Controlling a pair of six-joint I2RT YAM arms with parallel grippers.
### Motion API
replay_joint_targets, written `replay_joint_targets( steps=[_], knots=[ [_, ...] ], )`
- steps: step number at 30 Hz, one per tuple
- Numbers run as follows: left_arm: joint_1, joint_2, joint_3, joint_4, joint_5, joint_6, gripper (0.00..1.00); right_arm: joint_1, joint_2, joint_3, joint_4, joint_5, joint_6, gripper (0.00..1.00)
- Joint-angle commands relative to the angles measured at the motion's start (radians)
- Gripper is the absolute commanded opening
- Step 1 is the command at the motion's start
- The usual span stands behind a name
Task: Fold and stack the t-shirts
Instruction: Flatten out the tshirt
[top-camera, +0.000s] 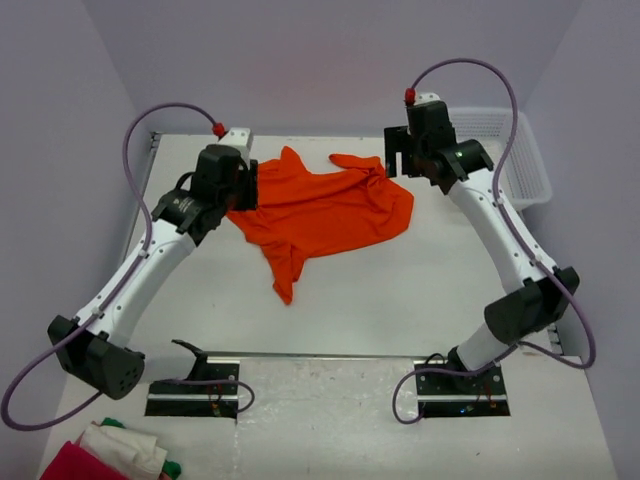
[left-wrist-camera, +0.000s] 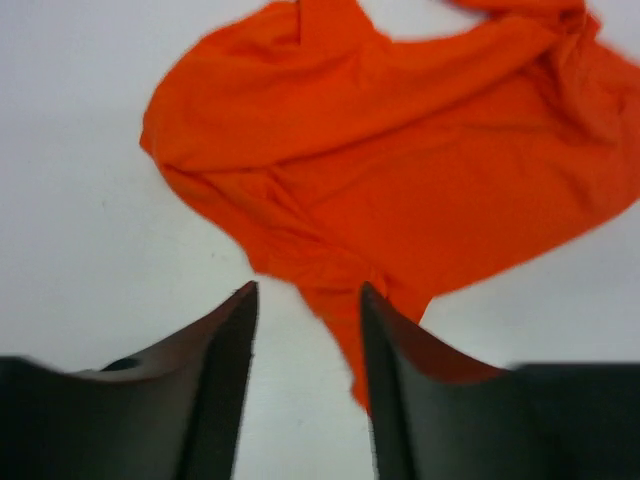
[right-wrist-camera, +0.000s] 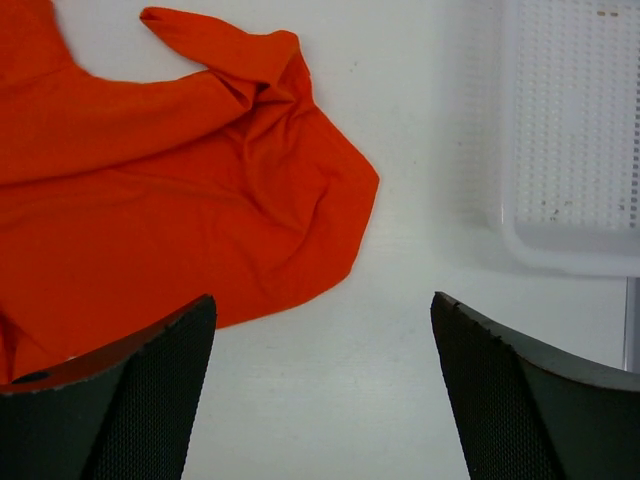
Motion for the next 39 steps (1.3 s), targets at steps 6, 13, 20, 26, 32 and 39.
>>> replay_joint_targets(
  steps=[6, 13, 20, 26, 32, 39],
  knots=[
    [-0.271, -0.043, -0.355, -0.069, -0.012, -0.212, 0.31, 0.009, -0.351, -0.264, 0.054, -0.083, 0.076, 0.88],
    [-0.491, 0.095, -0.379, -0.092, -0.18, -0.427, 0.3, 0.009, -0.45, -0.391, 0.077, -0.109, 0.093, 0.87],
    [-0.534, 0.238, -0.371, -0.086, -0.212, -0.511, 0.37, 0.01, -0.525, -0.483, 0.111, -0.129, 0.073, 0.86],
    [-0.533, 0.319, -0.348, -0.082, -0.25, -0.519, 0.36, 0.01, -0.563, -0.525, 0.134, -0.146, 0.062, 0.86],
    [-0.53, 0.378, -0.323, -0.082, -0.269, -0.519, 0.32, 0.01, -0.582, -0.537, 0.137, -0.158, 0.057, 0.86],
    [-0.51, 0.35, -0.343, -0.082, -0.275, -0.522, 0.0, 0.009, -0.574, -0.552, 0.137, -0.152, 0.06, 0.84]
  ],
)
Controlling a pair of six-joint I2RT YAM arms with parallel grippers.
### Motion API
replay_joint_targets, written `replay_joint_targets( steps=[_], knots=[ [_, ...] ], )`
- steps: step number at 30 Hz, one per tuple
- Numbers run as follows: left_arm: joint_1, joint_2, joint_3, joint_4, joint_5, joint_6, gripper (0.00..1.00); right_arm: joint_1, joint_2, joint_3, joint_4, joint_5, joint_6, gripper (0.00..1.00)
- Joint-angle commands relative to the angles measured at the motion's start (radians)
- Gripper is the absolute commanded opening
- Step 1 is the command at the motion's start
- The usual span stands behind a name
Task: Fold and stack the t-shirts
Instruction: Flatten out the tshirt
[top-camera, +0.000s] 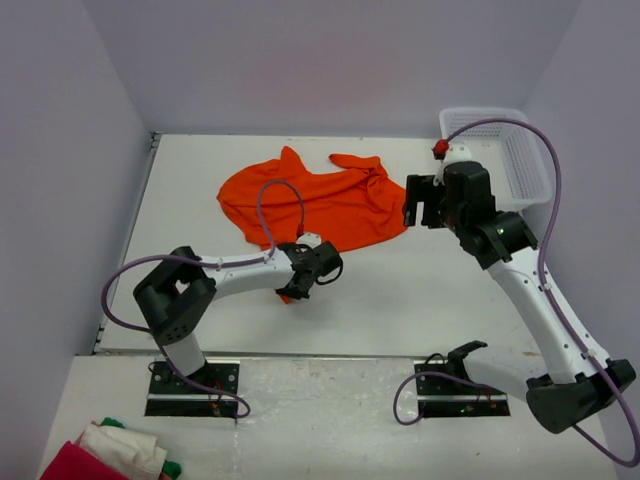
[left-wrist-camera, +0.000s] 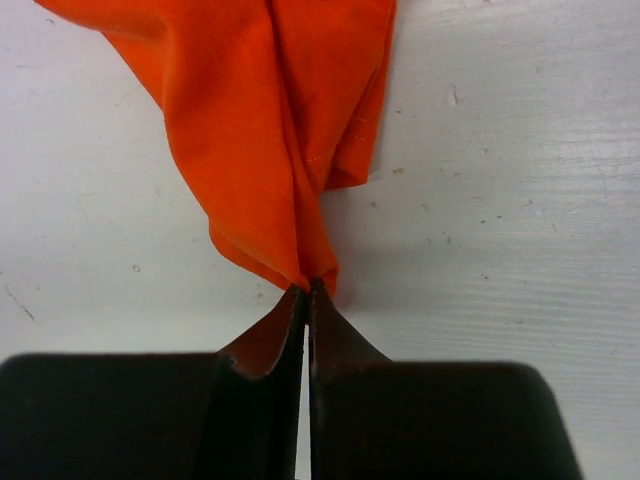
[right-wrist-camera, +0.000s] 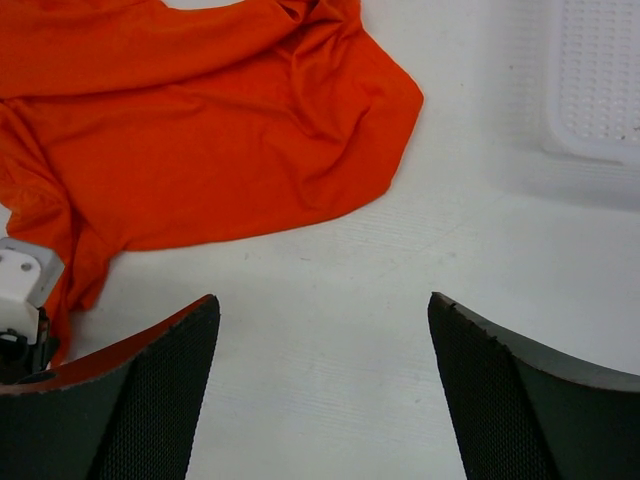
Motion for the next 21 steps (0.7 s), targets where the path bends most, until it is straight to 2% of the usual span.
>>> replay_joint_targets(
  steps=[1, 4, 8, 11, 16, 18, 21],
  knots=[
    [0.014, -0.043, 0.013, 0.006, -0.035, -0.025, 0.0, 0.002, -0.011, -0.009, 0.025, -0.002, -0.005, 0.84],
    [0.004, -0.139, 0.028, -0.069, -0.048, -0.062, 0.0, 0.0, 0.016, -0.006, 0.02, 0.019, 0.013, 0.82],
    [-0.009, -0.436, 0.093, -0.273, -0.126, -0.128, 0.0, -0.009, 0.102, 0.006, -0.006, 0.032, 0.024, 0.8],
    [-0.007, -0.576, 0.18, -0.397, -0.159, -0.16, 0.0, -0.015, 0.168, 0.011, -0.008, 0.017, 0.037, 0.8],
    [-0.009, -0.776, 0.301, -0.446, -0.189, -0.134, 0.0, -0.015, 0.174, -0.008, 0.022, -0.023, 0.054, 0.78],
    [-0.007, -0.806, 0.335, -0.469, -0.21, -0.132, 0.0, -0.016, 0.179, -0.011, 0.012, -0.034, 0.054, 0.78],
    [-0.007, -0.725, 0.348, -0.549, -0.209, -0.143, 0.0, -0.016, 0.202, -0.018, -0.012, -0.066, 0.059, 0.76]
  ],
)
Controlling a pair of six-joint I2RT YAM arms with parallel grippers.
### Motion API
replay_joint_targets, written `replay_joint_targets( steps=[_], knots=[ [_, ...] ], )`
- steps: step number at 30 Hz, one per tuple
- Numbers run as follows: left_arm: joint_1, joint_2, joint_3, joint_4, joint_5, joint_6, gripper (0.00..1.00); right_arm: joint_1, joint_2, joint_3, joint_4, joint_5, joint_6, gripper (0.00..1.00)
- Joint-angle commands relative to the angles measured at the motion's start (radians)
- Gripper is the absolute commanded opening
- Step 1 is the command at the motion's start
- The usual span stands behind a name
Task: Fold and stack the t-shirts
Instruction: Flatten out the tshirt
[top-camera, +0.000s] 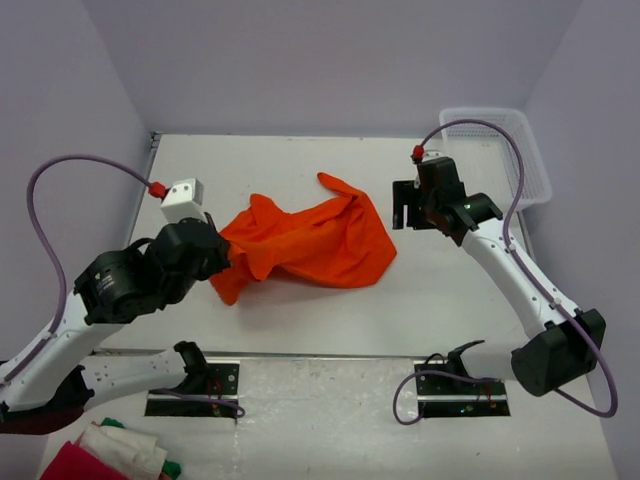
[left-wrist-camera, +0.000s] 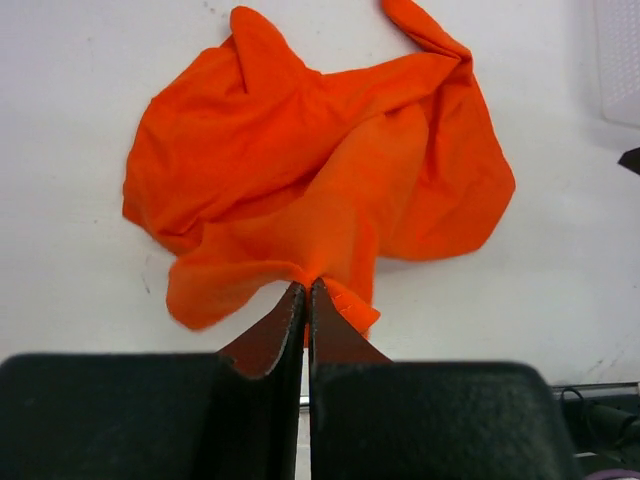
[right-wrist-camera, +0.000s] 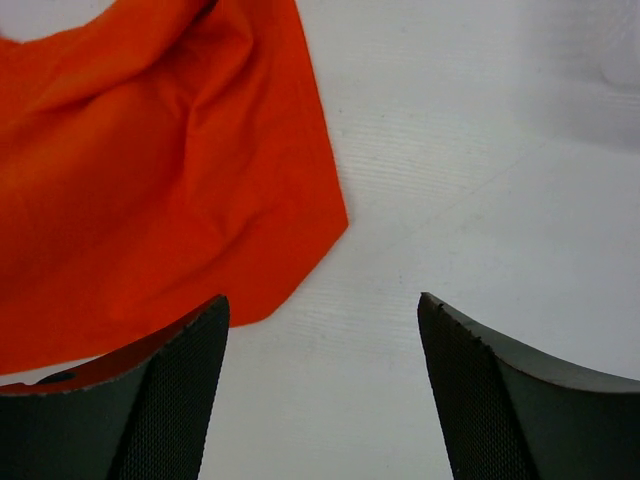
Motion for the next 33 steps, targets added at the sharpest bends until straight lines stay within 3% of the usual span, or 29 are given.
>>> replay_joint_targets(
  steps=[1, 6, 9, 11, 13, 17, 20, 24, 29, 33],
  knots=[
    [-0.006, 0.107, -0.013, -0.098, -0.024, -0.036, 0.0, -0.002, 0.006, -0.008, -0.005, -0.051, 0.022, 0.75],
    [0.011, 0.187, -0.109, 0.022, -0.034, 0.006, 0.0, -0.016, 0.061, -0.083, -0.016, -0.075, 0.028, 0.7],
    [0.088, 0.257, -0.112, 0.079, -0.03, 0.084, 0.0, -0.022, 0.081, -0.102, -0.013, -0.184, 0.041, 0.54],
    [0.153, 0.276, -0.127, 0.132, 0.01, 0.138, 0.0, -0.022, 0.104, -0.112, -0.011, -0.227, 0.057, 0.49],
    [0.197, 0.282, -0.144, 0.221, 0.036, 0.213, 0.0, -0.022, 0.126, -0.141, 0.009, -0.238, 0.083, 0.57],
    [0.217, 0.296, -0.133, 0.243, 0.035, 0.251, 0.0, -0.022, 0.152, -0.178, 0.101, -0.262, 0.112, 0.71],
    [0.22, 0.295, -0.139, 0.245, 0.042, 0.259, 0.0, -0.016, 0.228, -0.081, 0.106, -0.184, 0.114, 0.7],
    [0.223, 0.278, -0.151, 0.246, 0.047, 0.26, 0.0, -0.007, 0.394, 0.053, 0.021, -0.224, 0.129, 0.67],
    [0.247, 0.281, -0.132, 0.245, 0.027, 0.299, 0.0, 0.013, 0.393, -0.075, 0.127, -0.294, 0.235, 0.65],
    [0.254, 0.276, -0.112, 0.252, 0.038, 0.326, 0.0, 0.021, 0.367, -0.112, 0.122, -0.235, 0.293, 0.64]
  ],
)
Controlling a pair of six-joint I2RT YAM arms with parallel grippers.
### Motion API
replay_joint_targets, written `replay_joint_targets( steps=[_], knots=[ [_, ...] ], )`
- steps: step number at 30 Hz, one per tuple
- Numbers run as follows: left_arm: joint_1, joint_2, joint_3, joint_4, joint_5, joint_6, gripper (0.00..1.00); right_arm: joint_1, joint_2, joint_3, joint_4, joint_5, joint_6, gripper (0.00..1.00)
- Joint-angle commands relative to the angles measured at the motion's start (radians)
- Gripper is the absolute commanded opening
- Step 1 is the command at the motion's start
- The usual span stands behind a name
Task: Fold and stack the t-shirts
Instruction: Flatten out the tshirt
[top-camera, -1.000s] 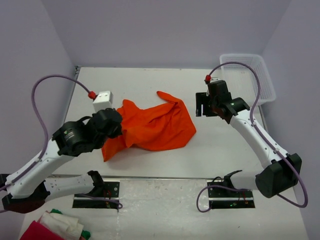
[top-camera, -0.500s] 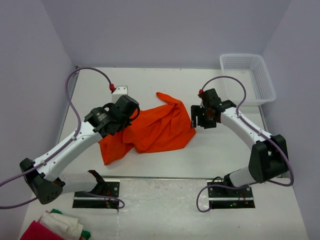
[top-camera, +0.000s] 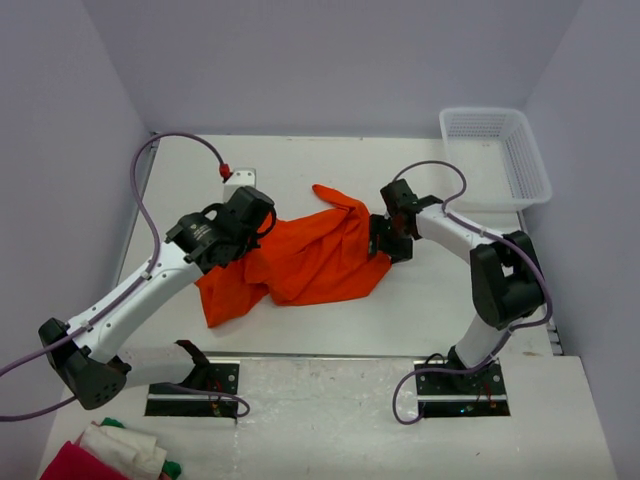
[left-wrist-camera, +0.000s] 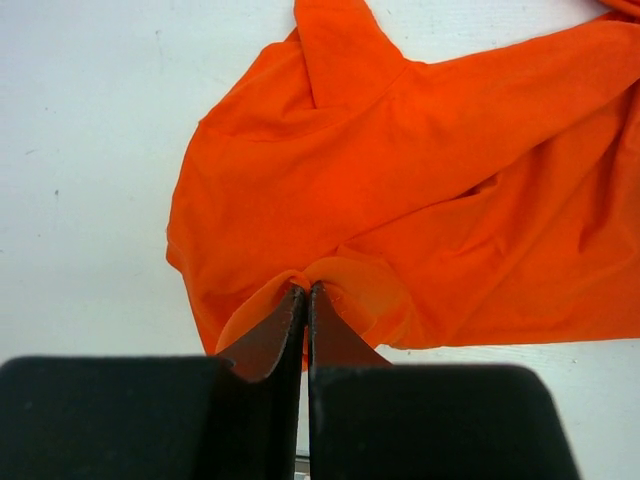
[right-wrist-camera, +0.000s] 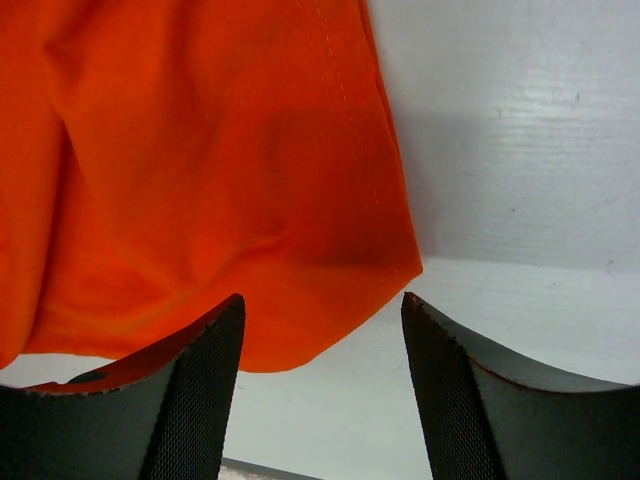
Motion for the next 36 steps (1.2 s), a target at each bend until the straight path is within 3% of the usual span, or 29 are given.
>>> replay_joint_targets(
  steps=[1, 9, 18, 21, 24, 30, 36],
  knots=[
    [0.012, -0.028, 0.036, 0.047, -0.006, 0.054, 0.0, 0.008, -0.057, -0.039, 0.038, 0.014, 0.09, 0.64],
    [0.023, -0.054, -0.01, 0.088, 0.041, 0.094, 0.0, 0.018, -0.158, -0.202, 0.132, -0.034, 0.17, 0.63],
    [0.029, -0.079, 0.0, 0.071, 0.051, 0.129, 0.0, 0.073, -0.048, -0.216, 0.255, -0.071, 0.244, 0.54],
    [0.032, -0.092, -0.003, 0.06, 0.049, 0.131, 0.0, 0.093, -0.005, -0.183, 0.256, -0.059, 0.254, 0.4],
    [0.031, -0.106, 0.005, 0.053, 0.045, 0.135, 0.0, 0.104, 0.002, -0.155, 0.244, -0.028, 0.256, 0.02],
    [0.031, -0.174, 0.104, 0.045, 0.025, 0.183, 0.0, 0.168, -0.15, 0.0, 0.079, 0.156, 0.135, 0.0],
    [0.032, -0.276, 0.22, 0.14, 0.083, 0.243, 0.0, 0.177, -0.274, 0.263, -0.09, 0.181, -0.023, 0.0]
  ],
)
